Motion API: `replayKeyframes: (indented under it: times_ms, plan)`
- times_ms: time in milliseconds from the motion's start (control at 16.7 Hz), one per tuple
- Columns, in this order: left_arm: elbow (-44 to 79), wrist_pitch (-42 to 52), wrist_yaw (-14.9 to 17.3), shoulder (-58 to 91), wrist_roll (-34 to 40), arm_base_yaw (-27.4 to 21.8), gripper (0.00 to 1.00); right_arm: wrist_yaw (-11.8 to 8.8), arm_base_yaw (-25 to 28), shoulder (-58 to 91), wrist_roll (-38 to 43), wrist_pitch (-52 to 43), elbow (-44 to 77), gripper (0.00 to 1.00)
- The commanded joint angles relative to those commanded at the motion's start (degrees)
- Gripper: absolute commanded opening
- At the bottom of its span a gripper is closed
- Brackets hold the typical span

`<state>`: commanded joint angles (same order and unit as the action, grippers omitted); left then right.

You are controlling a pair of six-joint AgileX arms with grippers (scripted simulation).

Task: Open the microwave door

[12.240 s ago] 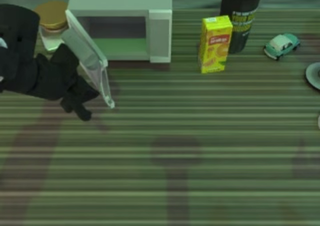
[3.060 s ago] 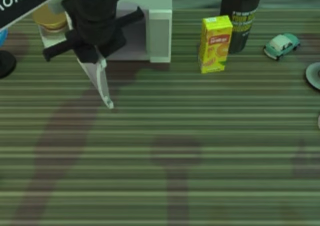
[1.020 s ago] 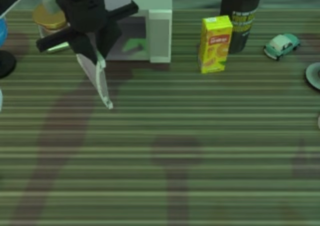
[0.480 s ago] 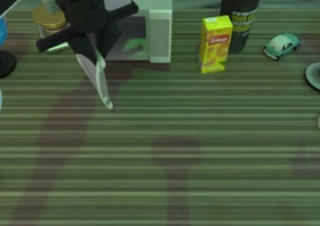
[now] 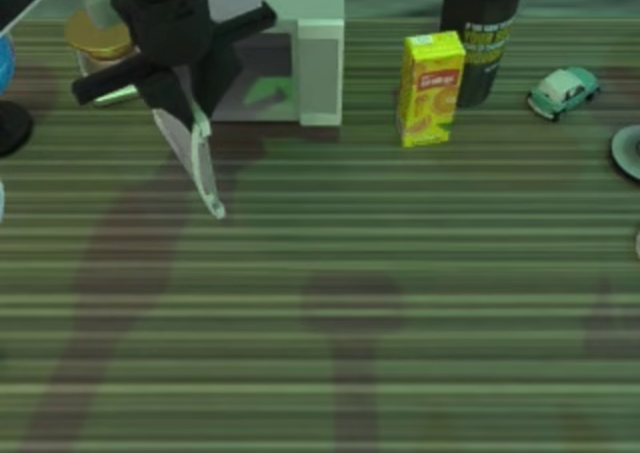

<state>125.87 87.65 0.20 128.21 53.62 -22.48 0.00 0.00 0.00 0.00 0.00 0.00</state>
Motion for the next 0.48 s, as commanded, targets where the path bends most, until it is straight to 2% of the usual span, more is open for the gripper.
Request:
replayKeyframes:
  times_ms: [480]
  plan:
    - [-5.83,-2.3,-0.01,-3.77,-2.24,1.65,0.0,0.0,0.0,0.0,0.0,0.0,0.0,1.0]
